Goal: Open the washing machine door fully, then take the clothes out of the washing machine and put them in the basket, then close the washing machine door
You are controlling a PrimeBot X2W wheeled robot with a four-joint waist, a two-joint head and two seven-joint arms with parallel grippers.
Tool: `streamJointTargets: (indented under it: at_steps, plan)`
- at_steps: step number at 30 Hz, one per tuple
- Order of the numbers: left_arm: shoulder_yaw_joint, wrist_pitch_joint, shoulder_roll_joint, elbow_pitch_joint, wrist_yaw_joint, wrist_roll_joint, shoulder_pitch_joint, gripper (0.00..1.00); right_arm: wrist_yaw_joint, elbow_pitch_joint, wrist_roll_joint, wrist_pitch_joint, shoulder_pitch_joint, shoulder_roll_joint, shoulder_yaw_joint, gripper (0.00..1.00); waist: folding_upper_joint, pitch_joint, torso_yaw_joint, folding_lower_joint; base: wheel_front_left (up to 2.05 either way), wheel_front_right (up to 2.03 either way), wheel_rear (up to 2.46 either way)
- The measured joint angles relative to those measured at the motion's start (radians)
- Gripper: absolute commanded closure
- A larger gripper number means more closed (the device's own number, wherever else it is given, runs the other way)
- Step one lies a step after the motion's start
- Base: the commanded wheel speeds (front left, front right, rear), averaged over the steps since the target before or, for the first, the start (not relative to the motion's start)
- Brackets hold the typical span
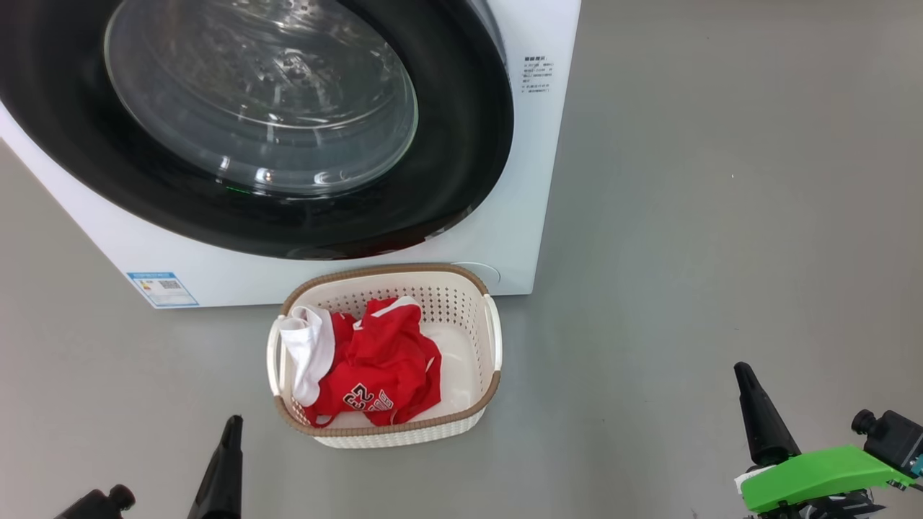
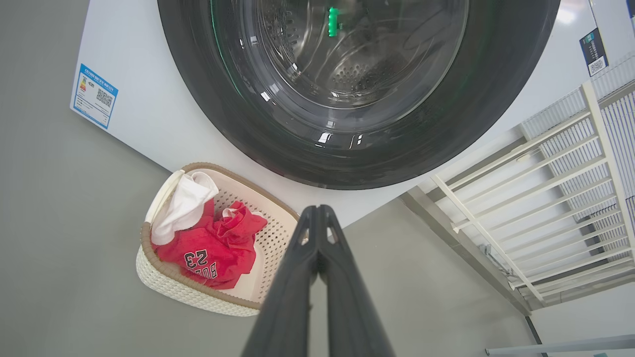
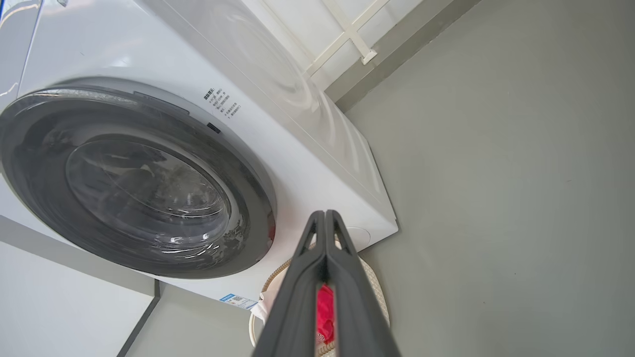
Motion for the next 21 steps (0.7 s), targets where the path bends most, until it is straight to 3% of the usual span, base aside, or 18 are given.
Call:
streamJointTargets:
  at_steps: [21]
  plan:
    - [0.009, 0.054, 0.000, 0.008, 0.000, -0.216, -0.021, 1.00, 0.000, 0.000, 0.203, 0.055, -0.005, -0.002, -0.018, 1.00, 0.0000, -0.028, 0.007, 0.0000, 0.00, 0.00, 0.00]
